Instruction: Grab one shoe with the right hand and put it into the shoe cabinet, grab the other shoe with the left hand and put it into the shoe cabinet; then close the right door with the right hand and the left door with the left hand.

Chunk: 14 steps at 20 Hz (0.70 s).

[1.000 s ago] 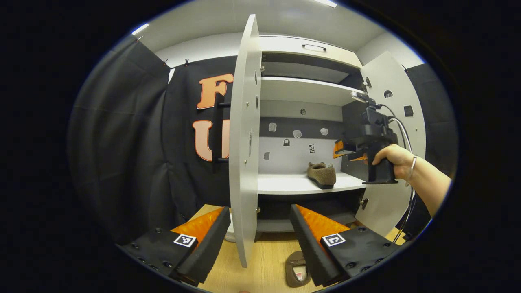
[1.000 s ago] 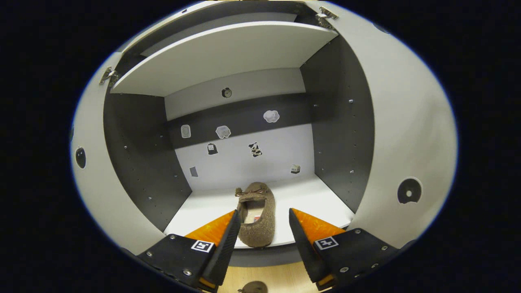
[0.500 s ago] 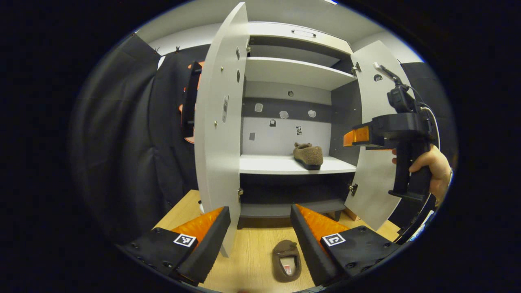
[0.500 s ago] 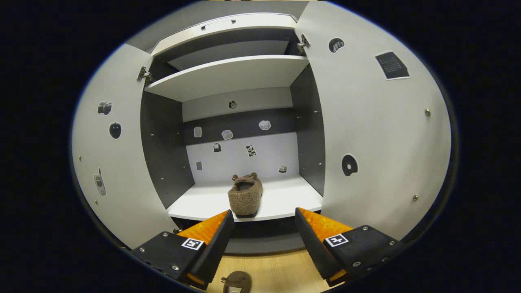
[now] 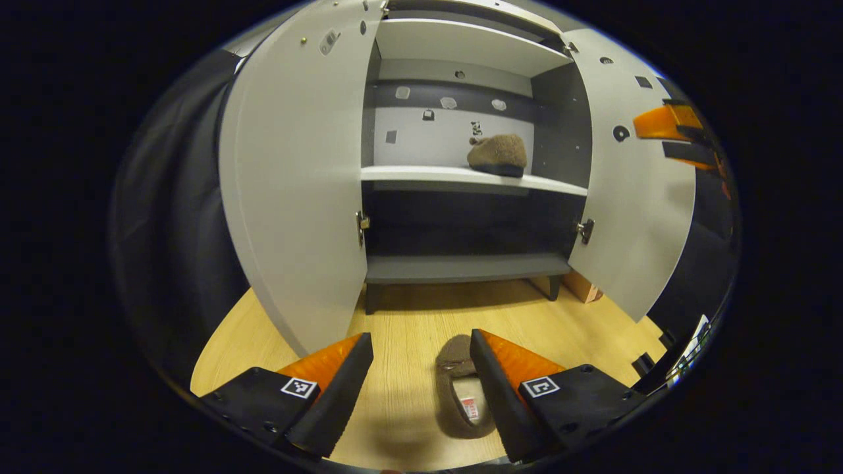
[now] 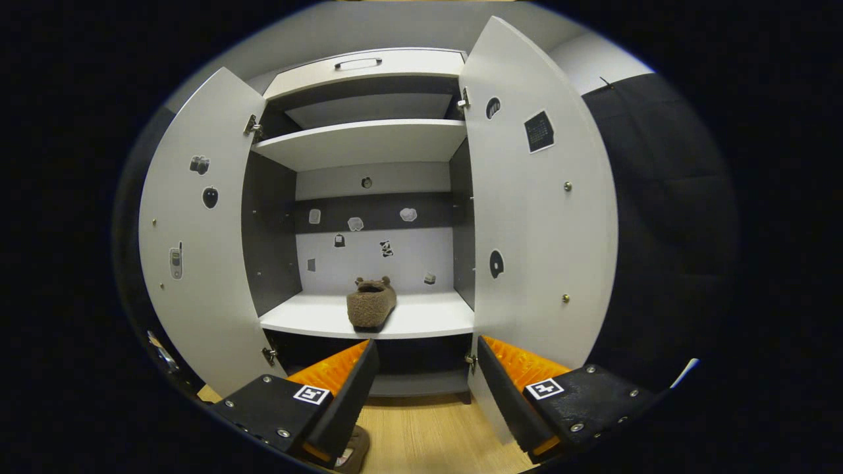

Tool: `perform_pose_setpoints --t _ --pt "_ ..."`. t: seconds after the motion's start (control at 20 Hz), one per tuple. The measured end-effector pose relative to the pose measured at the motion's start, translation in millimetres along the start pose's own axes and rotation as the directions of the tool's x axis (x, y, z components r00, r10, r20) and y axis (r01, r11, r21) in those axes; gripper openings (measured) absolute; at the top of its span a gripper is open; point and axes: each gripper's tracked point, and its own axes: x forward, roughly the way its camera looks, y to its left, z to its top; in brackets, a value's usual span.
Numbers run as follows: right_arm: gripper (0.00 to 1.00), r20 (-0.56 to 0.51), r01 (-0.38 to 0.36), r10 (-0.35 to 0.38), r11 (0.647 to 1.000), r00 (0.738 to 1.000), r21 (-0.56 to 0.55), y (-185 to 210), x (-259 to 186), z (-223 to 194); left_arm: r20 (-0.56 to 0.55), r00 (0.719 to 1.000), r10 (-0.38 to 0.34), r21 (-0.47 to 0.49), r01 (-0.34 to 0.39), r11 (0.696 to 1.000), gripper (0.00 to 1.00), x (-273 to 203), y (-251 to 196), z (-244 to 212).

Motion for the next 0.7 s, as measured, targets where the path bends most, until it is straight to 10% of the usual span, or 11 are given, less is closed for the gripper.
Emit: perform_pose_setpoints --t 0.7 --pt "0.93 -0.03 0.021 -0.023 0.998 0.999 -0.056 -30.7 -37.8 -21.6 -0.359 0.931 -0.068 -0.047 0.054 0.997 0.98 65.5 -12.3 -129.2"
